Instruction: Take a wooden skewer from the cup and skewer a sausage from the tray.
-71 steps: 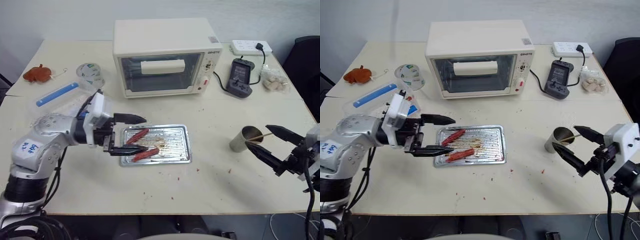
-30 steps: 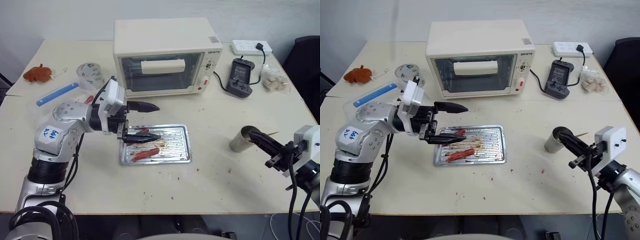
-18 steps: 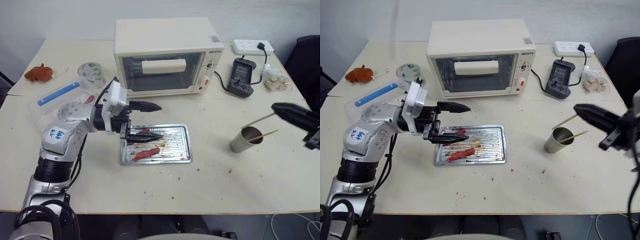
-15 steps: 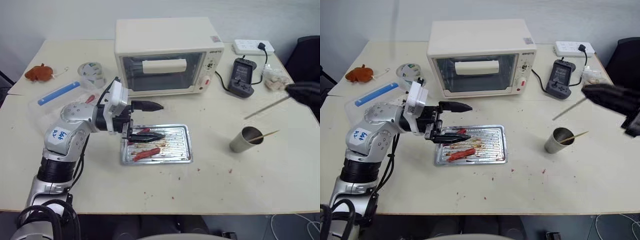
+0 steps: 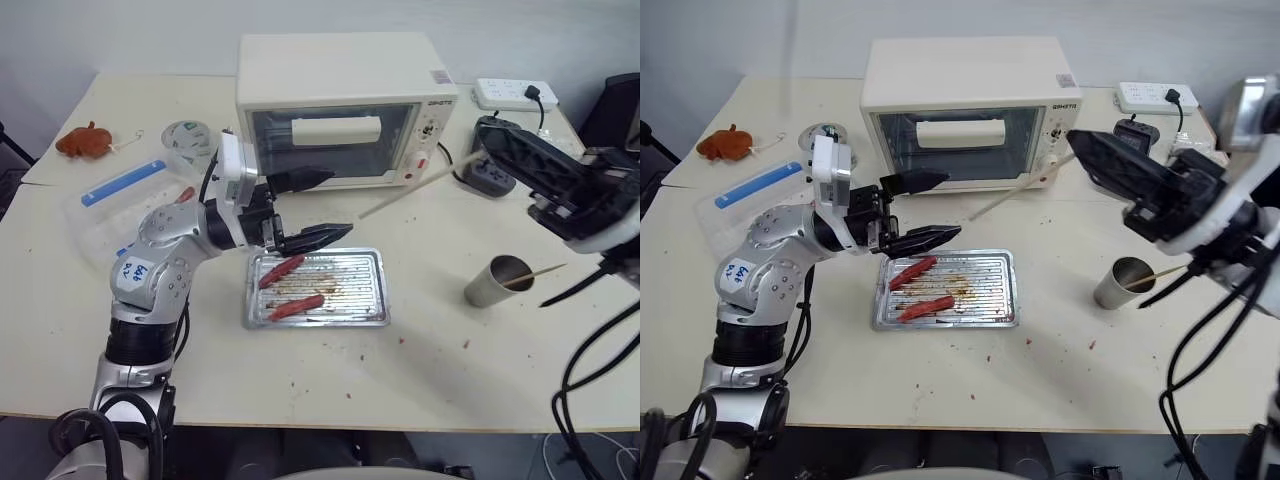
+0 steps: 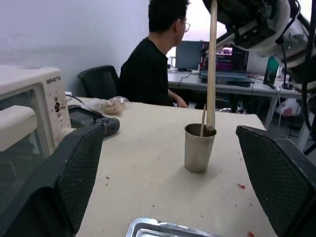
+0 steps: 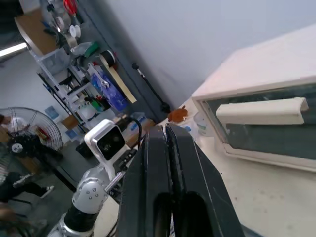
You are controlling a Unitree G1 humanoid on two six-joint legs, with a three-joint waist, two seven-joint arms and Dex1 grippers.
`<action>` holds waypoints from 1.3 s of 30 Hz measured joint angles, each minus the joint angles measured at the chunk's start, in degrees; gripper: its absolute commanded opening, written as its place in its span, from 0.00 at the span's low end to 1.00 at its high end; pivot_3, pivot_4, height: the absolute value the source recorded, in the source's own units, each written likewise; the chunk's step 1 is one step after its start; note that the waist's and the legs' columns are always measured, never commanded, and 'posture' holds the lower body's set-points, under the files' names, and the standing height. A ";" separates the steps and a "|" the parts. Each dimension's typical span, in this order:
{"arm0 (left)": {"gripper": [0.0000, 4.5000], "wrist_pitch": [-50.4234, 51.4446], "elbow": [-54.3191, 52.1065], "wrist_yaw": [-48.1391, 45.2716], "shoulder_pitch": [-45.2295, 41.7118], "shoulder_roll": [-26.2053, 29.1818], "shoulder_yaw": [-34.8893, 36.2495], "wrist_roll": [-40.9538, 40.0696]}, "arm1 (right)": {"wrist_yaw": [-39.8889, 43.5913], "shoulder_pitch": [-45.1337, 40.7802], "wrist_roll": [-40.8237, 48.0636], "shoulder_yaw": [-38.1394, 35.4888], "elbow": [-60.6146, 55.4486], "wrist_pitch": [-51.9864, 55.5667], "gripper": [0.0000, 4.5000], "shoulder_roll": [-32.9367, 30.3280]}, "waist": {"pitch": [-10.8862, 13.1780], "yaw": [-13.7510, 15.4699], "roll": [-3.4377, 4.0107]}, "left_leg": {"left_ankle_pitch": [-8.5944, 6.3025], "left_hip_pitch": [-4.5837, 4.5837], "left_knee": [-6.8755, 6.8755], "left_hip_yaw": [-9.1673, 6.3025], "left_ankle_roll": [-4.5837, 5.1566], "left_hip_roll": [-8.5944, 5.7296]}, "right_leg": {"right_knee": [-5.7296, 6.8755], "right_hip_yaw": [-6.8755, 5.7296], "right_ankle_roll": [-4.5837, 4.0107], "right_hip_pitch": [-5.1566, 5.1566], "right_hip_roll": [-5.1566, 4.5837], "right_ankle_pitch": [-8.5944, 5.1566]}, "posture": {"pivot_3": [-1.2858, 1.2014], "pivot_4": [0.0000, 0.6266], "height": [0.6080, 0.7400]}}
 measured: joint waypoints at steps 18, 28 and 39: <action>0.55 -0.57 0.66 4.12 -1.57 -7.44 -0.06 -1.72 | -7.32 -1.09 0.12 2.20 -2.39 -1.27 0.00 10.58 | -0.01 -0.08 0.01 | 0.02 0.03 -0.02 0.03 0.03 -0.02 | 0.01 0.00 -0.02 0.01 -0.01 -0.01 | 0.52 0.24 1.00; 0.55 -1.19 1.05 4.46 -1.60 -8.58 -0.62 -1.71 | -8.88 -2.59 0.12 2.67 -2.40 -1.49 0.00 12.20 | -0.01 0.00 0.01 | 0.02 0.01 -0.03 0.00 0.03 -0.02 | 0.00 -0.02 -0.03 0.01 -0.02 -0.02 | 0.52 0.24 1.00; 0.36 -1.16 1.18 5.15 -2.82 -9.78 -0.55 -1.85 | -9.27 -2.59 0.12 2.82 -2.40 -1.51 0.00 12.37 | -0.01 -0.04 0.01 | 0.02 0.01 -0.06 0.01 0.03 -0.02 | -0.03 -0.01 -0.04 0.00 -0.01 -0.02 | 0.52 0.24 1.00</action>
